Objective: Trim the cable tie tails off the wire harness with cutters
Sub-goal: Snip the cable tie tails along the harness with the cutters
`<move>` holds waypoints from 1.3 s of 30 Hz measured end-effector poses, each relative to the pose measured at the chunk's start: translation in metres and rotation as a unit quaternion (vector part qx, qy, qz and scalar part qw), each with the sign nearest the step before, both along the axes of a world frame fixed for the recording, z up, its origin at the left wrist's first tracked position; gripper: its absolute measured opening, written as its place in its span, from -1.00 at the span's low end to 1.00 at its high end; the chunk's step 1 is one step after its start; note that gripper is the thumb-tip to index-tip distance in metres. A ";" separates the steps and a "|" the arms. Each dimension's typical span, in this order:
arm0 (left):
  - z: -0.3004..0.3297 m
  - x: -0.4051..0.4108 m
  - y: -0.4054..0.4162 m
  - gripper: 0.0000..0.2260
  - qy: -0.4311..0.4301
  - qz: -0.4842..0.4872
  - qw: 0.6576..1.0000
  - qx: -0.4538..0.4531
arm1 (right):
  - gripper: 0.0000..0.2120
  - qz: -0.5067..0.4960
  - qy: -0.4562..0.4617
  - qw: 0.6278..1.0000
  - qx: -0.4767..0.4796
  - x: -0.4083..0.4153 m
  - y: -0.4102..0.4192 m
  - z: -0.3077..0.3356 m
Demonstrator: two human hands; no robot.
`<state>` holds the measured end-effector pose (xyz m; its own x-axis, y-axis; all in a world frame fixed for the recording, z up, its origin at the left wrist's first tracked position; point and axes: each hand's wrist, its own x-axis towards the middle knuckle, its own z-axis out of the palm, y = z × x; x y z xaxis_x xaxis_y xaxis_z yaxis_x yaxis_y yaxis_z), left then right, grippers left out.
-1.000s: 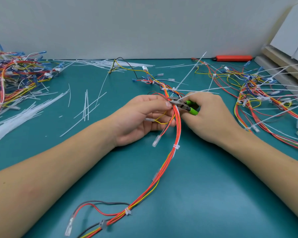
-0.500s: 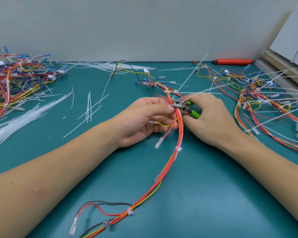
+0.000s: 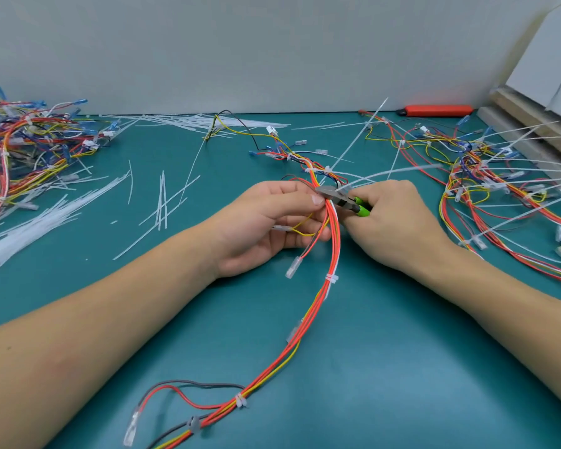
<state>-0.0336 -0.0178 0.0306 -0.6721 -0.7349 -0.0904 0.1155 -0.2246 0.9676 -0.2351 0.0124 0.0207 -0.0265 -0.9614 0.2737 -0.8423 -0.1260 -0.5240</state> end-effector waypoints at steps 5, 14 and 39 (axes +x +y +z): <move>0.001 0.000 0.001 -0.90 0.004 -0.002 1.000 0.004 | -0.79 0.006 -0.011 0.999 -0.030 -0.001 0.003 -0.001; 0.002 -0.001 0.002 -0.89 0.003 0.006 1.000 0.008 | -0.79 0.058 0.001 0.996 -0.072 -0.003 0.001 0.000; 0.001 -0.001 0.000 -0.90 0.008 0.004 1.000 0.008 | -0.85 0.047 -0.026 0.998 -0.045 -0.003 0.001 0.001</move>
<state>-0.0345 -0.0175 0.0314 -0.6677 -0.7387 -0.0922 0.1323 -0.2396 0.9618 -0.2380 0.0134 0.0215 0.0464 -0.9317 0.3603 -0.7970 -0.2519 -0.5490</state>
